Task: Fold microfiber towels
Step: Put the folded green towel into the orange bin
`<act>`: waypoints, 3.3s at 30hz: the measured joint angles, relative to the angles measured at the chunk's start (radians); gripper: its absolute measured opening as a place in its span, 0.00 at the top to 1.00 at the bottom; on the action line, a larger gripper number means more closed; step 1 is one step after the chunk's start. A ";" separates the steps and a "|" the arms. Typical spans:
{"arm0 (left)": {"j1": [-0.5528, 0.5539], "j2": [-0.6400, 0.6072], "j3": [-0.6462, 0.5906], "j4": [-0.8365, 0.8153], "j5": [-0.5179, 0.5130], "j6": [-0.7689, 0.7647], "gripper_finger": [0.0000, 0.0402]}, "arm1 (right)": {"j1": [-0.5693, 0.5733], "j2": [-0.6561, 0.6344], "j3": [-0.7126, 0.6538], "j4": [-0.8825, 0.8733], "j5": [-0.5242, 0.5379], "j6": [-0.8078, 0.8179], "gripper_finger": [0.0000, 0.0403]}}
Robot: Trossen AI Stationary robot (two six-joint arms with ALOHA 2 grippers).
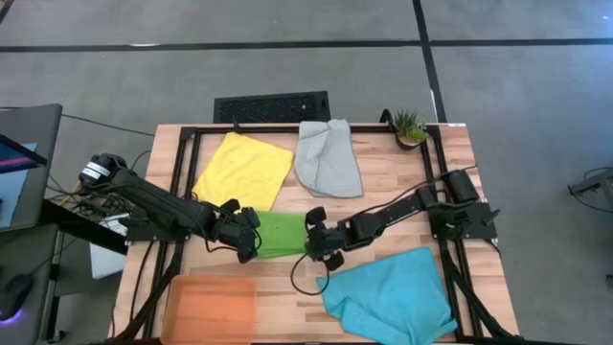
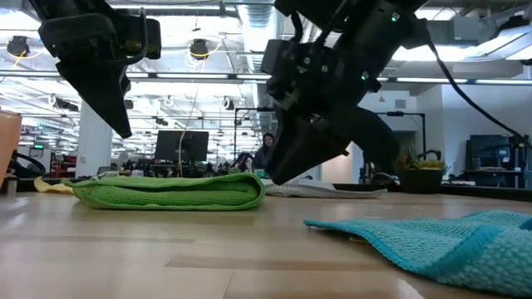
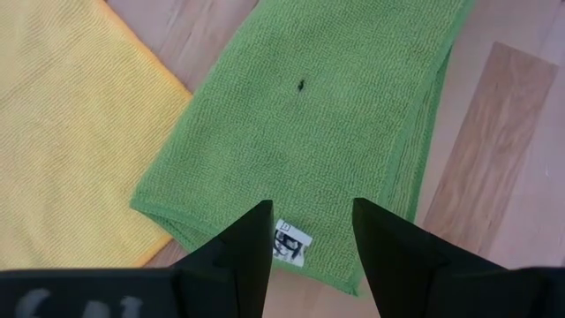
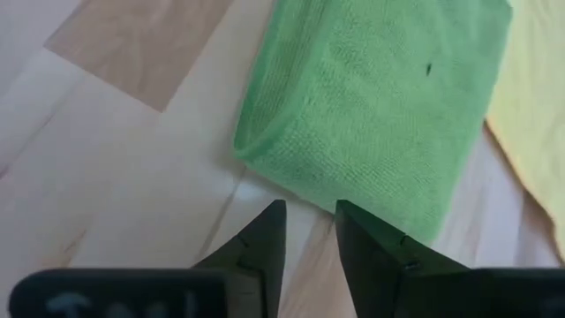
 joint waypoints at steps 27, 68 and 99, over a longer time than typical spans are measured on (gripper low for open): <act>0.000 0.000 0.000 0.000 0.003 0.000 0.63 | -0.018 0.033 -0.001 0.080 0.066 -0.255 0.35; 0.000 0.000 0.000 0.000 0.029 0.018 0.63 | -0.127 0.068 0.000 0.205 -0.248 -0.108 0.97; -0.315 -0.127 0.002 -0.129 -0.088 -0.277 0.63 | -0.066 0.058 0.264 -0.020 -0.067 0.085 1.00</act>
